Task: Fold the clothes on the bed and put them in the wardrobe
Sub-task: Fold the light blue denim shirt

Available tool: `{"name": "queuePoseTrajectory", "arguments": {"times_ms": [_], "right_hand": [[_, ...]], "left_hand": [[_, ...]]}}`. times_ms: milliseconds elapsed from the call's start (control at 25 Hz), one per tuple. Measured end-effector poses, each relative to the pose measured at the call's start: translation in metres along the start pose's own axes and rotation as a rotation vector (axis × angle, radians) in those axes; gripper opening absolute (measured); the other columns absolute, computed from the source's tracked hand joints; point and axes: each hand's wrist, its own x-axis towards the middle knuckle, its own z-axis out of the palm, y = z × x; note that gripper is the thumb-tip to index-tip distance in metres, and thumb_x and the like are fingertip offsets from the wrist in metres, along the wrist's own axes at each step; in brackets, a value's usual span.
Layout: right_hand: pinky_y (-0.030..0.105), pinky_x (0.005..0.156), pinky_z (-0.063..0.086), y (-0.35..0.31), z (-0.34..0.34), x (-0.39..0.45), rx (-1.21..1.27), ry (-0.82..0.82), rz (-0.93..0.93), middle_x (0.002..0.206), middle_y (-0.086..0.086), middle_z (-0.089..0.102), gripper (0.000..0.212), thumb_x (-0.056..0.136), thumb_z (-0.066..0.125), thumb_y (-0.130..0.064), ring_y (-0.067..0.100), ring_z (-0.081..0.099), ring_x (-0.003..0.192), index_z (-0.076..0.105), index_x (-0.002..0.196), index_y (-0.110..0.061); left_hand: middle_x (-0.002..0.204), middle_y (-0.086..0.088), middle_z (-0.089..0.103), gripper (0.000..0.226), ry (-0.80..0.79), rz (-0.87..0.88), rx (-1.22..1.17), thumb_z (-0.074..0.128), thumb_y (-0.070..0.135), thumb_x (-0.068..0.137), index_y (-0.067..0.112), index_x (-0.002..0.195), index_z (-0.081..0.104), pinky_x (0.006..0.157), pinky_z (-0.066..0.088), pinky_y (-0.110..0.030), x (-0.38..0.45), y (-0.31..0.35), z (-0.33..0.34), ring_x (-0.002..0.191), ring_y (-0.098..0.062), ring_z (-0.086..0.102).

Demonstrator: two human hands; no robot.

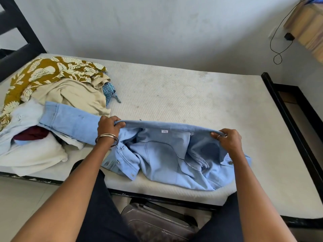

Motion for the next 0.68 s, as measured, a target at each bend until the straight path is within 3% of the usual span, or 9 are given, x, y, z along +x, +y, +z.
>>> {"name": "queuePoseTrajectory", "arguments": {"times_ms": [80, 160, 240, 360, 440, 480, 560, 600, 680], "right_hand": [[0.032, 0.059, 0.033, -0.016, 0.004, -0.006, -0.013, 0.129, 0.166, 0.065, 0.013, 0.055, 0.046, 0.083, 0.076, -0.041, 0.031, 0.048, 0.067, 0.054, 0.063, -0.006], [0.032, 0.064, 0.035, -0.033, 0.019, -0.018, 0.017, 0.205, 0.281, 0.075, 0.015, 0.057, 0.044, 0.087, 0.070, -0.042, 0.030, 0.048, 0.071, 0.053, 0.069, -0.006], [0.031, 0.065, 0.032, -0.055, 0.046, -0.037, 0.120, 0.171, 0.169, 0.078, 0.014, 0.057, 0.029, 0.089, 0.068, -0.029, 0.029, 0.049, 0.073, 0.056, 0.075, -0.006], [0.029, 0.063, 0.025, -0.065, 0.099, -0.071, -0.009, -0.123, -0.263, 0.088, 0.016, 0.060, 0.003, 0.084, 0.062, -0.005, 0.031, 0.055, 0.080, 0.062, 0.081, -0.004], [0.027, 0.071, 0.035, -0.045, 0.129, -0.092, -0.140, -0.368, -0.405, 0.110, 0.019, 0.059, 0.019, 0.085, 0.057, 0.003, 0.035, 0.058, 0.095, 0.065, 0.101, -0.002], [0.026, 0.077, 0.042, -0.032, 0.138, -0.102, -0.115, -0.442, -0.403, 0.122, 0.018, 0.055, 0.033, 0.085, 0.057, 0.006, 0.034, 0.058, 0.102, 0.062, 0.117, -0.003], [0.019, 0.076, 0.050, -0.006, 0.149, -0.119, 0.063, -0.412, -0.248, 0.130, 0.010, 0.047, 0.055, 0.082, 0.061, 0.009, 0.030, 0.061, 0.102, 0.052, 0.132, -0.011], [0.019, 0.073, 0.052, 0.003, 0.150, -0.125, 0.162, -0.301, -0.128, 0.123, 0.007, 0.047, 0.052, 0.079, 0.063, 0.011, 0.028, 0.062, 0.097, 0.053, 0.125, -0.013], [0.035, 0.071, 0.057, 0.012, 0.147, -0.128, 0.245, -0.080, 0.110, 0.102, 0.004, 0.056, 0.032, 0.076, 0.062, 0.012, 0.028, 0.064, 0.086, 0.057, 0.098, -0.012]], "left_hand": [[0.100, -0.025, 0.063, 0.028, 0.013, -0.139, 0.011, 0.068, 0.033, 0.087, 0.006, 0.095, 0.069, 0.077, 0.046, -0.040, -0.006, 0.019, 0.004, 0.100, -0.041, 0.057], [0.099, -0.022, 0.068, 0.027, 0.037, -0.204, -0.049, 0.068, 0.032, 0.087, 0.007, 0.097, 0.069, 0.076, 0.047, -0.037, -0.018, 0.041, 0.012, 0.098, -0.039, 0.060], [0.097, -0.018, 0.071, 0.027, 0.007, -0.120, -0.222, 0.074, 0.025, 0.082, 0.008, 0.102, 0.070, 0.077, 0.049, -0.035, -0.036, 0.069, 0.026, 0.094, -0.034, 0.064], [0.083, -0.009, 0.065, 0.067, -0.272, 0.096, -0.361, 0.075, 0.003, 0.075, 0.019, 0.136, 0.050, 0.076, 0.051, -0.031, -0.082, 0.093, 0.060, 0.079, -0.025, 0.063], [0.071, -0.003, 0.058, 0.088, -0.360, 0.151, -0.275, 0.063, -0.004, 0.080, 0.027, 0.150, 0.020, 0.068, 0.051, -0.034, -0.114, 0.085, 0.086, 0.066, -0.021, 0.058], [0.069, -0.003, 0.060, 0.091, -0.351, 0.122, -0.303, 0.062, -0.007, 0.080, 0.027, 0.150, 0.014, 0.067, 0.053, -0.035, -0.127, 0.074, 0.097, 0.064, -0.020, 0.060], [0.078, -0.009, 0.066, 0.084, -0.295, -0.030, -0.458, 0.067, -0.011, 0.075, 0.019, 0.140, 0.025, 0.073, 0.057, -0.039, -0.145, 0.049, 0.114, 0.070, -0.019, 0.066], [0.084, -0.012, 0.066, 0.074, -0.273, -0.106, -0.494, 0.069, -0.011, 0.073, 0.013, 0.131, 0.031, 0.077, 0.057, -0.042, -0.151, 0.042, 0.118, 0.073, -0.019, 0.067], [0.091, -0.011, 0.062, 0.057, -0.228, -0.159, -0.432, 0.072, -0.005, 0.073, 0.007, 0.117, 0.037, 0.078, 0.055, -0.046, -0.163, 0.037, 0.122, 0.078, -0.023, 0.066]]}}
